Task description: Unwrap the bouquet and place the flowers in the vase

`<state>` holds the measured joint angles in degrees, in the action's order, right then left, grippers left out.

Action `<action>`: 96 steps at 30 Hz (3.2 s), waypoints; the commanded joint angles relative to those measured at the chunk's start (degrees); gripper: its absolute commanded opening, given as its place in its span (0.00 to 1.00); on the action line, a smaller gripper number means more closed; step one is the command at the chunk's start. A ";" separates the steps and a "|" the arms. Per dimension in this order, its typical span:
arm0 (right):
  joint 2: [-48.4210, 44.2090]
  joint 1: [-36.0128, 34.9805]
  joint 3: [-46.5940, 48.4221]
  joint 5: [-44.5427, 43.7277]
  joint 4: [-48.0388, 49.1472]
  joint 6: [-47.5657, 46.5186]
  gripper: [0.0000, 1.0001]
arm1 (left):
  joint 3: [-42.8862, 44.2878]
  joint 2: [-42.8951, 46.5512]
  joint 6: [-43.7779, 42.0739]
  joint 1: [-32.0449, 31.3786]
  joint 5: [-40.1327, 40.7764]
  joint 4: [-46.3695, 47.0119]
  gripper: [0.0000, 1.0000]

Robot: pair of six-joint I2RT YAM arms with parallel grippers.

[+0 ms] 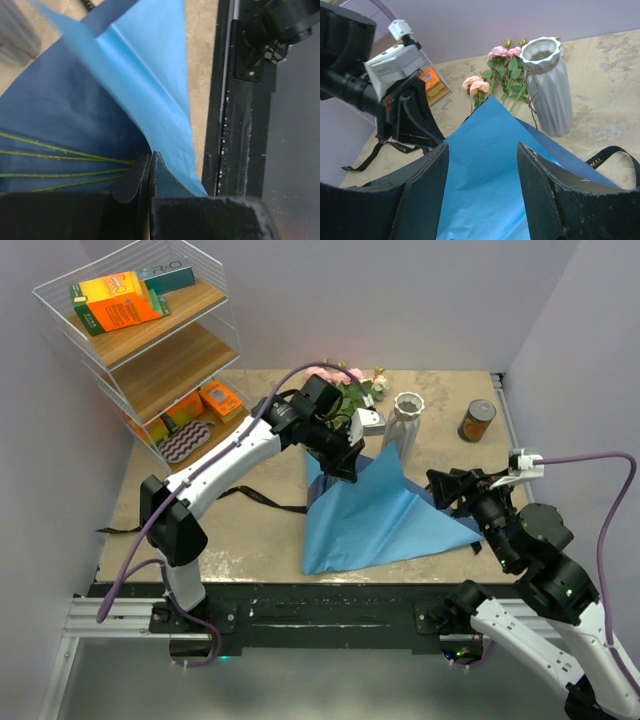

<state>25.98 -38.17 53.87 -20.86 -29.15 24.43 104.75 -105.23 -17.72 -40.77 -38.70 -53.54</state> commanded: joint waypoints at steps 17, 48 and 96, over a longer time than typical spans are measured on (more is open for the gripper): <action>2.41 0.29 3.17 -2.08 -1.44 -1.40 0.69 | 6.53 11.27 -2.14 -14.07 -3.04 -13.16 0.10; 19.45 0.20 15.11 1.53 -11.53 -5.53 0.70 | -9.74 23.93 -15.70 -15.23 3.00 -9.24 0.64; 85.19 -4.28 17.41 3.90 33.89 -6.14 0.45 | -49.91 14.26 -6.19 25.30 28.06 24.80 0.79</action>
<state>110.00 -42.24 66.96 -15.03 1.78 17.58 55.11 -93.73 -21.93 -16.75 -8.78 -29.63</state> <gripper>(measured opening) 0.459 0.786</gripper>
